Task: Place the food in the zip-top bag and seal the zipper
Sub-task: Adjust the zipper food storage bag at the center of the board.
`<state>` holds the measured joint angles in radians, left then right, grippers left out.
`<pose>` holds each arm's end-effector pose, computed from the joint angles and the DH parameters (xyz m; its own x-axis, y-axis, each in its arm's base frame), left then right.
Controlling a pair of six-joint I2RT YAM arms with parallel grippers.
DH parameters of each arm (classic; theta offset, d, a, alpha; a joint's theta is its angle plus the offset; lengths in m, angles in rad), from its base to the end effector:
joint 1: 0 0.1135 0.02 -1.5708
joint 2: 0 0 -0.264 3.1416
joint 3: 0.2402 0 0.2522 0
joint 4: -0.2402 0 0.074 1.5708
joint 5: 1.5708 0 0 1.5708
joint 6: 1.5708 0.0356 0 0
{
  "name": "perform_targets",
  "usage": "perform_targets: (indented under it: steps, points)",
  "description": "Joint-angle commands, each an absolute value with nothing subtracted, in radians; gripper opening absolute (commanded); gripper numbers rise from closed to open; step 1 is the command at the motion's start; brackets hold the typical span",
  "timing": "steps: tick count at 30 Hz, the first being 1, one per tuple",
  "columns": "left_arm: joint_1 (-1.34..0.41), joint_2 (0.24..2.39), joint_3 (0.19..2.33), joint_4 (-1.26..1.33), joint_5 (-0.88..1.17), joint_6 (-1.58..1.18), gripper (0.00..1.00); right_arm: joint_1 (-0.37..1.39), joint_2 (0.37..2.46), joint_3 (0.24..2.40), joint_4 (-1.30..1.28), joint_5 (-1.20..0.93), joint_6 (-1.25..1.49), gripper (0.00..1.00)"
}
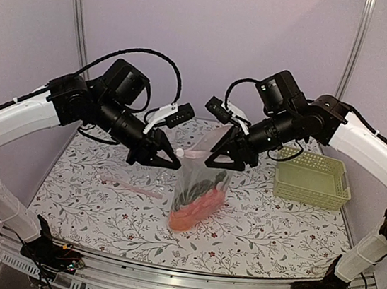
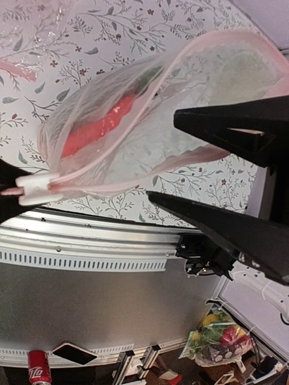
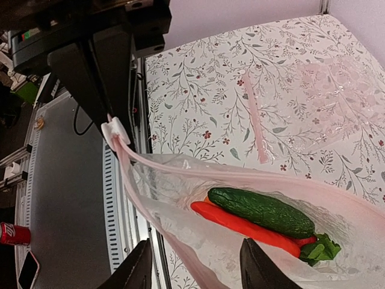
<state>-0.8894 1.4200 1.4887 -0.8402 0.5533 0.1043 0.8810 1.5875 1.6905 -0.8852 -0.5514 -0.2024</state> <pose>0.1715 -0.2412 0.3785 -0.3433 0.5639 -0.7511 0.9389 0.1856 -0.2898 0.1994 0.2710 0.3888 -0.2598 -0.5839 -0.7691 -0.9655 0.1409 0.2191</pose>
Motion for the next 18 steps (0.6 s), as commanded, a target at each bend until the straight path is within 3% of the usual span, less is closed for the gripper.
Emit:
perform_targets:
  steps: [1, 5, 7, 18]
  points:
    - [-0.876, 1.430, 1.520, -0.846, 0.564, 0.114, 0.00, 0.894, 1.582, 1.664, -0.887, -0.456, -0.210, 0.42]
    - [-0.874, 1.427, 1.522, -0.851, 0.555, 0.119, 0.00, 0.894, 1.540, 1.635, -0.829, -0.400, -0.199, 0.08]
    - [-0.874, 1.424, 1.522, -0.853, 0.538, 0.126, 0.00, 0.894, 1.509, 1.632, -0.821, -0.390, -0.194, 0.00]
    - [-0.882, 1.496, 1.632, -0.851, 0.487, 0.171, 0.00, 0.916, 1.360, 1.694, -0.988, -0.362, -0.152, 0.00]
